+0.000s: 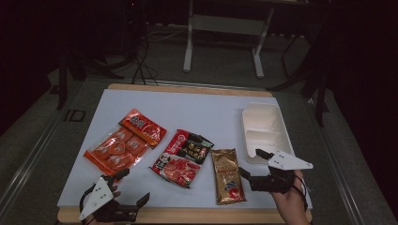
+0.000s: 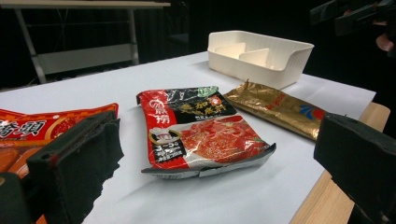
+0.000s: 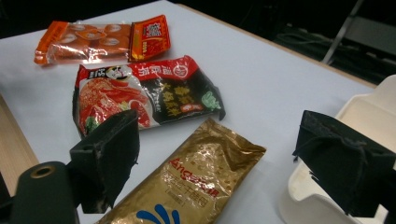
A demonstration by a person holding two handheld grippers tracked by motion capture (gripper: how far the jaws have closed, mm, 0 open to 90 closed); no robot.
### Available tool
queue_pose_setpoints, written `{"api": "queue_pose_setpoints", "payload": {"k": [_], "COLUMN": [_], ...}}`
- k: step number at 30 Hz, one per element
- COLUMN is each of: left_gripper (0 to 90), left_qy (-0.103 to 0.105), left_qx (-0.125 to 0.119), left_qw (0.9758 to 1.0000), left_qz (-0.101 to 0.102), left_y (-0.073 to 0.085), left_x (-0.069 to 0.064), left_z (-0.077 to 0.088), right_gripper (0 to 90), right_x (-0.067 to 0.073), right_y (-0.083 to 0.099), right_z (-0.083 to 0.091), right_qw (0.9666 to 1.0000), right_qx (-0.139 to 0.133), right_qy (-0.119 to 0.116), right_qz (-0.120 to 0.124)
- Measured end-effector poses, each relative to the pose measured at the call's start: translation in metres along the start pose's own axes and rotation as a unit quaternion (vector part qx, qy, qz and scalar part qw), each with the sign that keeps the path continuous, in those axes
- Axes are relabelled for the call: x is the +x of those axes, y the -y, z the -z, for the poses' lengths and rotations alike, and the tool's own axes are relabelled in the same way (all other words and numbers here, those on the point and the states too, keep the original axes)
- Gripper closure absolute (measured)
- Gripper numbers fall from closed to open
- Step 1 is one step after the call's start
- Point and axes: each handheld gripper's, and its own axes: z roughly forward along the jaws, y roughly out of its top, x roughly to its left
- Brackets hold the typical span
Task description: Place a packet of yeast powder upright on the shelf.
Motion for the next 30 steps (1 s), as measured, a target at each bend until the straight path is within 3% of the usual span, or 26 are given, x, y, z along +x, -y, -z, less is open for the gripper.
{"api": "queue_pose_setpoints", "payload": {"k": [5, 9, 12, 20, 30], "left_gripper": [1.1, 1.1, 1.1, 1.1, 1.1], "left_qy": [0.003, 0.004, 0.006, 0.010, 0.015], "left_qx": [0.004, 0.005, 0.006, 0.007, 0.013], "left_qw": [1.0000, 1.0000, 0.9999, 0.9999, 0.9998], "left_qz": [-0.005, -0.005, -0.006, -0.001, 0.001], "left_y": [0.000, 0.000, 0.000, 0.000, 0.001], "left_x": [-0.001, -0.002, -0.002, -0.001, -0.002], "left_z": [-0.001, -0.001, -0.001, -0.002, -0.003], "right_gripper": [13.4, 12.9, 12.6, 13.5, 17.1], "right_x": [-0.002, -0.007, -0.009, -0.014, -0.019], "right_y": [-0.002, -0.002, -0.003, 0.000, 0.003], "right_z": [-0.016, -0.027, -0.037, -0.062, -0.088], "right_qw": [0.9997, 0.9989, 0.9987, 0.9967, 0.9958], "right_qx": [0.022, 0.023, 0.028, 0.055, 0.076], "right_qy": [-0.010, -0.030, -0.023, -0.039, -0.022], "right_qz": [-0.007, -0.027, -0.035, -0.045, -0.046]}}
